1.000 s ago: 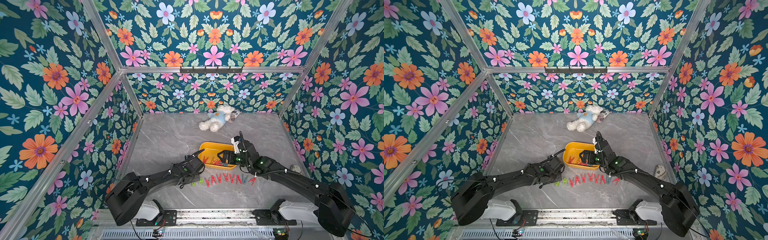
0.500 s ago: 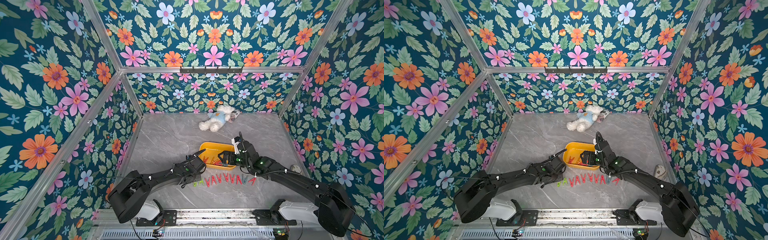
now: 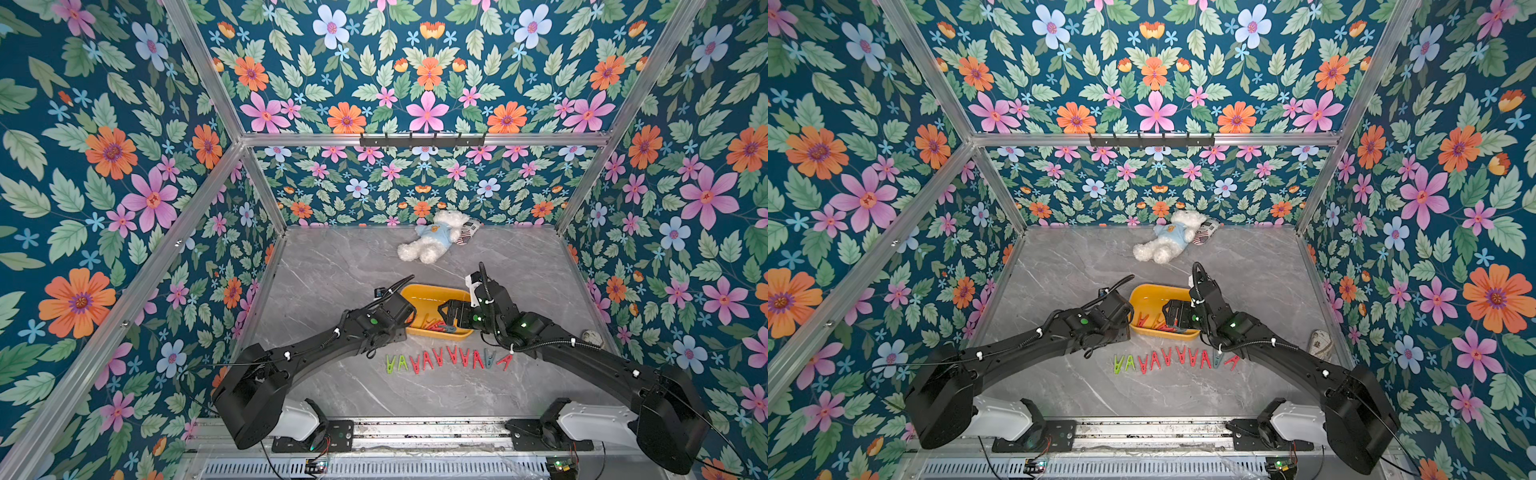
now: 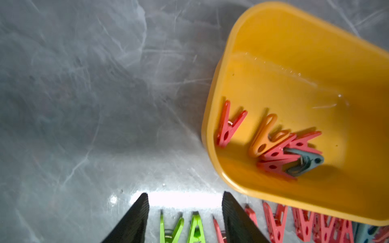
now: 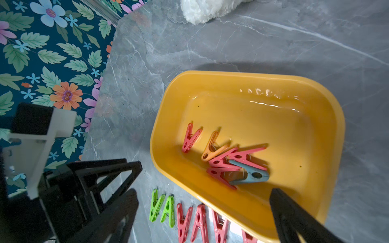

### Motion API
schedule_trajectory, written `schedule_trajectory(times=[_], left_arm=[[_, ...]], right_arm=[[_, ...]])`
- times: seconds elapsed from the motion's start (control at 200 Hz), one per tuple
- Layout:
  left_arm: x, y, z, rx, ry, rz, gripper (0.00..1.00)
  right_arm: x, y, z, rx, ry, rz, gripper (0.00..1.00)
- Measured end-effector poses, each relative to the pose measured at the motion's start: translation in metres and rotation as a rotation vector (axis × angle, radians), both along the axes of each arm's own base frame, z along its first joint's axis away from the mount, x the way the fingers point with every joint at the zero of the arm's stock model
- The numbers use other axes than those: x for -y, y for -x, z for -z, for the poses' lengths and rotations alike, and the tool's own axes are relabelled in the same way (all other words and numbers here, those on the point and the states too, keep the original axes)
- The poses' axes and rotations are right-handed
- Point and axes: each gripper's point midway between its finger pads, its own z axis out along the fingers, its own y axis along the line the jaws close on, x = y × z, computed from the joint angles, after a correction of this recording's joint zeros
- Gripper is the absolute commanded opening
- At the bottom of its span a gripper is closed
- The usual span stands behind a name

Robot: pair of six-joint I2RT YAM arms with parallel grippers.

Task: Take the clothespins out of the storage box
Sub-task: Place the clothespin at the center of the board, then adjust the storage box at the center of the board.

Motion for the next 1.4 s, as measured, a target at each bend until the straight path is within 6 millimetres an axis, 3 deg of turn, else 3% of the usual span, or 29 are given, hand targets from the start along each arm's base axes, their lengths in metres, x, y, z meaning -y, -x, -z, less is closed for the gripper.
schedule_trajectory(times=[0.175, 0.535, 0.78, 0.92, 0.985, 1.24, 1.4], left_arm=[[0.003, -0.037, -0.007, 0.023, -0.031, 0.013, 0.5], [0.029, -0.092, 0.016, -0.012, -0.074, 0.127, 0.42], [0.034, -0.101, 0.04, -0.069, -0.09, 0.182, 0.33], [0.035, -0.103, 0.046, -0.082, -0.096, 0.199, 0.14], [0.036, -0.102, 0.047, -0.089, -0.098, 0.209, 0.13], [0.038, -0.102, 0.044, -0.096, -0.075, 0.207, 0.0], [0.041, -0.101, 0.031, -0.108, -0.049, 0.188, 0.0]], right_arm=[[0.001, 0.0, -0.003, 0.01, -0.002, -0.001, 0.99], [0.001, 0.0, -0.013, 0.034, -0.017, -0.004, 0.99], [0.002, 0.0, -0.018, 0.054, -0.016, -0.005, 0.99], [0.002, -0.002, -0.023, 0.068, -0.02, -0.002, 0.99], [0.002, -0.002, -0.023, 0.068, -0.019, -0.002, 0.99], [0.002, -0.002, -0.023, 0.069, -0.02, -0.001, 0.99], [0.002, -0.003, -0.023, 0.071, -0.022, -0.001, 0.99]])
